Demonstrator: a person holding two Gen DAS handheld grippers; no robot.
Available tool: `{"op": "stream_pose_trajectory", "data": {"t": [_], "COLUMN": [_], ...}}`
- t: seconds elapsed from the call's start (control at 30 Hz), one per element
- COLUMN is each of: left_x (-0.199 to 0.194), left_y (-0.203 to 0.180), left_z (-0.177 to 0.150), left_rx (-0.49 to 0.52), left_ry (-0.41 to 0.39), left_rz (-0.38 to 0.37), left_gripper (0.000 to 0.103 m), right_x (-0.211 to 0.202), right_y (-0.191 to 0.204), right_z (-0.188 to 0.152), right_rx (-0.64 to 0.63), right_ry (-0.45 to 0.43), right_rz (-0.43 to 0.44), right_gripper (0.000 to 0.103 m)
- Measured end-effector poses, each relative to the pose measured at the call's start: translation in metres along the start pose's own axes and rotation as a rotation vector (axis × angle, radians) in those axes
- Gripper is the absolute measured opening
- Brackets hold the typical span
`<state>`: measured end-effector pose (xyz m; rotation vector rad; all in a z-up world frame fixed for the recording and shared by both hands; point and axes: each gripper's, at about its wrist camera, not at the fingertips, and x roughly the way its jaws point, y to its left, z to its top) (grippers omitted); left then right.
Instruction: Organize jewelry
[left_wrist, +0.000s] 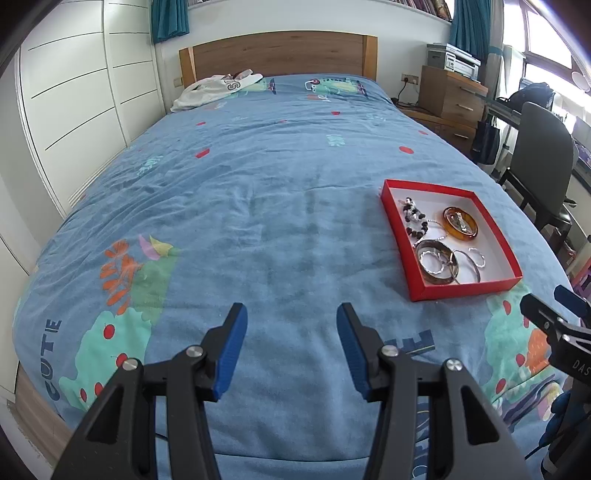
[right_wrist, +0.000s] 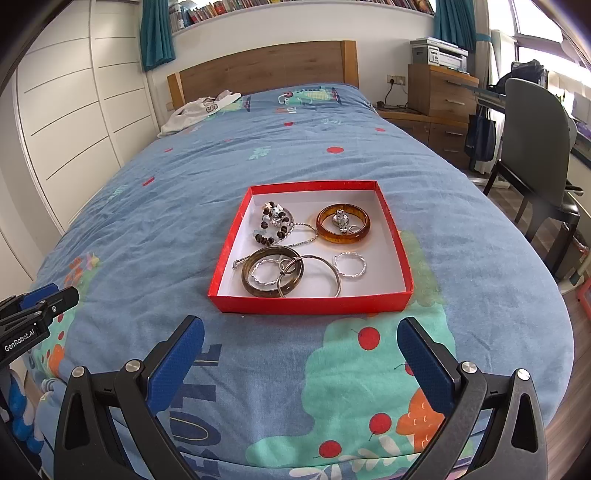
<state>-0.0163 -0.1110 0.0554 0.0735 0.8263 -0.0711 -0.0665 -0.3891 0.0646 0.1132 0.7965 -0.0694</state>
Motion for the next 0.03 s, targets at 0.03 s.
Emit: {"op": "stream_pose_trajectory", "data": {"t": [0.03], "left_x": [-0.0001], "left_y": [0.0006], "left_z": [0.0004], "left_rx": [0.0], "left_ry": [-0.001], "left_rz": [-0.001], "left_gripper": [0.048], "right_x": [0.0001], "right_y": [0.0], "right_z": [-0.0002], "right_rx": [-0.001], "right_ry": [0.0], "right_rz": [0.0], "right_gripper": [0.102]}}
